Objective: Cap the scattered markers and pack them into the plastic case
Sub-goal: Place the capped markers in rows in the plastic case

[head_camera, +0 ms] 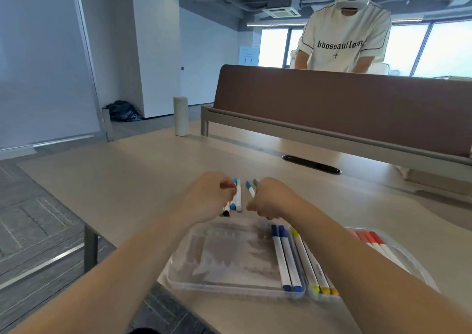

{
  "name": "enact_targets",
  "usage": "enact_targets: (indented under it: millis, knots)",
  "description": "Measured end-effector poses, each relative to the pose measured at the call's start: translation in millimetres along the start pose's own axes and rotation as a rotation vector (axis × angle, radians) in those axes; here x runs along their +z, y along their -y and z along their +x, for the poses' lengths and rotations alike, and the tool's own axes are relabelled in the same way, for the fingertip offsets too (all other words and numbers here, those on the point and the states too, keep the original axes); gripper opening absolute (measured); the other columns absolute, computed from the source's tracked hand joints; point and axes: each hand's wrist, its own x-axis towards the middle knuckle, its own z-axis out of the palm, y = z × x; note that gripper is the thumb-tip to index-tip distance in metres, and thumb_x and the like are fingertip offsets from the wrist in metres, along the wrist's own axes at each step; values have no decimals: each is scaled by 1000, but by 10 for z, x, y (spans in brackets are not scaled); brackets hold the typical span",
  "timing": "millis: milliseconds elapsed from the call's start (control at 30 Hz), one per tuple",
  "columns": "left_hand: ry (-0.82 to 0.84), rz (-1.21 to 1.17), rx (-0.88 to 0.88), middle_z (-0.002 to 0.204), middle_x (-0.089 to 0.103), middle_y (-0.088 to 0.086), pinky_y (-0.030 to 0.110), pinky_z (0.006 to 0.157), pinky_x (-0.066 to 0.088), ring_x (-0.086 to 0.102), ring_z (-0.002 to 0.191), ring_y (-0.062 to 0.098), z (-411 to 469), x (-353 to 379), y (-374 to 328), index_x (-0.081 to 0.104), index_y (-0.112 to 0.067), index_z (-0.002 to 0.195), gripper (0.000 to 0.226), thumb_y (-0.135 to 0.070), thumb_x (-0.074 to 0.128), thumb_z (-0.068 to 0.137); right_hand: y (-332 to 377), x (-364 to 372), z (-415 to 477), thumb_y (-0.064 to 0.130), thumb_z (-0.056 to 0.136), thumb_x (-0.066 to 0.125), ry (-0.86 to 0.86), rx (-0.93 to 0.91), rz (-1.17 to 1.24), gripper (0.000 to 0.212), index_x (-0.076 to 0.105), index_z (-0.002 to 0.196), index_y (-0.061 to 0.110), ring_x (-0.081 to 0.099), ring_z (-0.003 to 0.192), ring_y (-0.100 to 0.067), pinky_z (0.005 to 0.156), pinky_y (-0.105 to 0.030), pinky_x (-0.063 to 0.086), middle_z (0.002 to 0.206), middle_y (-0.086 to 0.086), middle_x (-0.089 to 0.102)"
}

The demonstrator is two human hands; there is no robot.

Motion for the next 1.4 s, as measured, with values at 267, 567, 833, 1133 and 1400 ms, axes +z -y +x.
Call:
enact_targets:
  millis: [267,567,833,1133,1400]
  knots:
    - [-45,-46,-51,81,68,-6,23,59,45,63,71,11,287,-176,183,68,-25,87,18,-21,53,95,327,137,581,16,91,62,-59,60,78,19,53,74,13,53,66,-18,61,-28,43,73,-4,54]
    - [-42,-72,-68,83,68,-9,23,63,46,63,72,6,424,-175,342,68,-23,95,17,-22,52,97,454,156,814,16,90,58,-31,94,-82,19,54,71,14,47,60,-15,53,-26,36,71,-1,52]
    - [-46,-57,-69,87,67,-3,25,62,46,60,73,12,287,-79,232,67,-22,94,14,-22,53,97,389,19,644,14,87,60,20,84,-70,20,55,68,11,46,59,-16,59,-26,40,67,-3,47]
    - [130,210,76,119,62,-2,19,69,40,54,88,11,-258,250,-138,57,-25,129,32,-22,48,98,-46,-352,-434,17,91,52,286,8,112,30,55,62,11,37,42,-14,43,-21,29,54,-3,49]
    - [265,263,141,149,41,-7,28,104,42,50,127,17,-548,474,-302,44,-28,143,51,-12,47,95,-281,-216,-934,17,92,48,408,47,156,30,54,64,10,37,39,-10,40,-20,26,57,-2,50]
